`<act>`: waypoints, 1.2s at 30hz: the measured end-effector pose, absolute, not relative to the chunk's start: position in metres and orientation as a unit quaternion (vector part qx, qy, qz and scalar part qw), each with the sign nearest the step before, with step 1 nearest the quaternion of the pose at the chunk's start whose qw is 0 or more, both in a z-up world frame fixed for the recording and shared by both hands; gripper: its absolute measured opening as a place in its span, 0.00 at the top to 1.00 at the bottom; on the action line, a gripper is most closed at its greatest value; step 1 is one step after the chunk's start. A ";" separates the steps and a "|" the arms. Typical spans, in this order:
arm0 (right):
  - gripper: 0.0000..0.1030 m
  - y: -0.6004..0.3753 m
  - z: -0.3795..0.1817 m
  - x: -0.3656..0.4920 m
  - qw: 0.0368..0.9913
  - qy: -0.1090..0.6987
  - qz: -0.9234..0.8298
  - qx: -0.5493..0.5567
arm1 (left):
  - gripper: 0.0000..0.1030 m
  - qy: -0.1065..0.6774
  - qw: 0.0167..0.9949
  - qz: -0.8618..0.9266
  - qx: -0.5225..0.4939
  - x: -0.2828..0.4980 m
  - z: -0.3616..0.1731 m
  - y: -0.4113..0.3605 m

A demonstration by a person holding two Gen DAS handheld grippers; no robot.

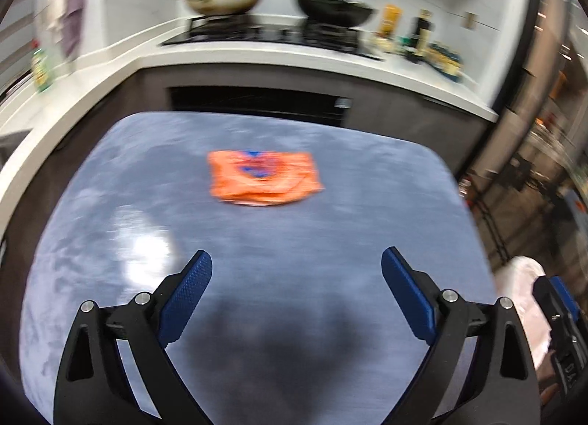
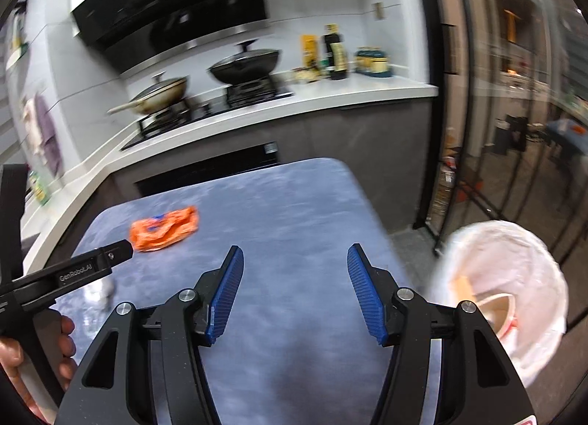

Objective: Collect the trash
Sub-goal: 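Grasp the clear plastic bags with the left tool while the right tool grasps the orange wrapper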

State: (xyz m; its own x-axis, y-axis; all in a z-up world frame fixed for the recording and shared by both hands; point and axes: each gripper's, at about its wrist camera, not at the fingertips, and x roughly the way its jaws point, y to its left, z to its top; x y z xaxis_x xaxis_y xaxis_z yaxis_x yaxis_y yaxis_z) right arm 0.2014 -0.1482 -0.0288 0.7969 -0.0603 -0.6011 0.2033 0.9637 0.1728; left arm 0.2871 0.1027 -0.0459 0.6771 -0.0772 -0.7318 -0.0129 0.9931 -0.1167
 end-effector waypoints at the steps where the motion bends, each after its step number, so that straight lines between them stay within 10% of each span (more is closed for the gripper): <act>1: 0.44 -0.138 -0.029 0.208 0.941 0.313 -0.062 0.112 | 0.13 0.403 0.913 -0.007 -0.059 0.289 -0.048 0.112; 29: 0.44 0.002 -0.106 0.414 0.910 0.395 0.036 0.122 | 0.14 0.472 0.870 0.068 -0.129 0.339 -0.132 0.225; 36: 0.45 -0.001 -0.131 0.435 0.896 0.420 0.034 0.142 | 0.27 0.463 0.875 0.075 -0.122 0.335 -0.132 0.226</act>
